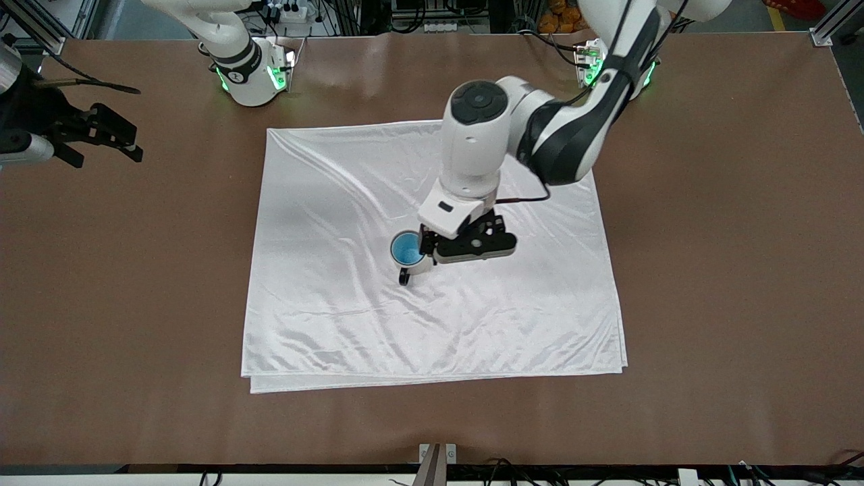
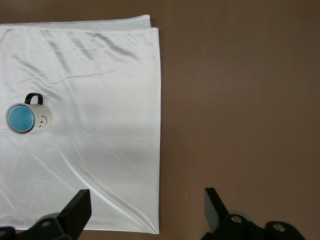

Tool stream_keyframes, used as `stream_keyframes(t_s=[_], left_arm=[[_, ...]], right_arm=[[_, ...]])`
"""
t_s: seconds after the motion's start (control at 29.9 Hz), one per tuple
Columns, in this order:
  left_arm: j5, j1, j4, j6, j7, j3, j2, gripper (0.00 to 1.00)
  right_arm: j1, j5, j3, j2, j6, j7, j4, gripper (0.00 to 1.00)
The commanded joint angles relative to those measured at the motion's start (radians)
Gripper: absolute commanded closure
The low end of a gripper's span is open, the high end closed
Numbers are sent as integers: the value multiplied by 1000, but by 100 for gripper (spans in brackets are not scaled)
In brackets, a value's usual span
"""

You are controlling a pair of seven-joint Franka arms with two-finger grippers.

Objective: Place blue cup into white mug on cloth

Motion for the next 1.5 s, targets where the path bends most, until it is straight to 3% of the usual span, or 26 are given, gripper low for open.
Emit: stream_keyframes(t_s=[0.0, 0.27, 0.5, 1.0, 1.3, 1.47], left_arm=[[9, 52, -37, -117, 29, -10, -103, 0], [-88, 153, -32, -281, 133, -11, -218, 0], [-100, 257, -34, -377, 274, -11, -301, 0], [-100, 480, -37, -420, 521, -10, -372, 0], [-100, 549, -35, -420, 605, -7, -386, 0], [-163, 601, -35, -420, 664, -7, -399, 0]], right_arm=[[-9, -23, 11, 0, -16, 65, 13, 0], [-6, -37, 14, 1, -20, 83, 11, 0], [5, -45, 8, 6, -22, 82, 11, 0], [3, -51, 4, 6, -16, 79, 10, 0], [9, -51, -3, 1, -6, 74, 11, 0], [19, -53, -3, 1, -2, 74, 11, 0]])
